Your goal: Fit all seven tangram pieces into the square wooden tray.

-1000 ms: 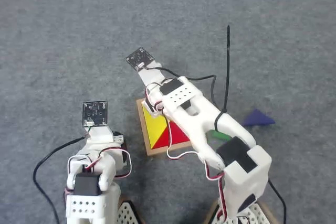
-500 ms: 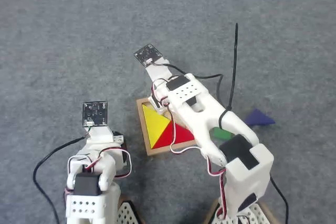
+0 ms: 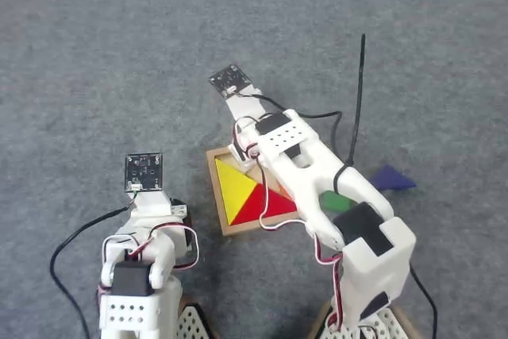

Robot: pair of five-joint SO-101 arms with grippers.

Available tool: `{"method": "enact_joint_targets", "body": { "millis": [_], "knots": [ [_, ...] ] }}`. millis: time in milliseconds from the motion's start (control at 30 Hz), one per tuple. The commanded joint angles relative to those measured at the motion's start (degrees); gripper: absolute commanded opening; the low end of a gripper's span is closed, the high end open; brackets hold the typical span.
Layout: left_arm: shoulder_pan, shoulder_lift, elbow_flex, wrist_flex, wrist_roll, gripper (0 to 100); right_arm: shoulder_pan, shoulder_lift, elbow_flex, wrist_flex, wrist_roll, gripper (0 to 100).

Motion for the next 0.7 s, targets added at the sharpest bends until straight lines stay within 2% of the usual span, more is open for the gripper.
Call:
{"method": "enact_joint_targets", "body": {
  "millis": [0, 400, 667],
  "knots": [
    [-0.35, -1.14, -0.75, 0.09, -0.53, 1, 1.01, -1.19, 0.44, 3.03, -1.05, 6.6],
    [-0.35, -1.14, -0.75, 0.09, -0.53, 1, 0.04, -9.27, 9.58, -0.48, -2.37, 6.6],
    [-0.35, -1.14, -0.75, 0.09, -0.53, 1, 0.04, -9.45, 5.36, -1.63, -2.46, 6.6]
  ]
}}
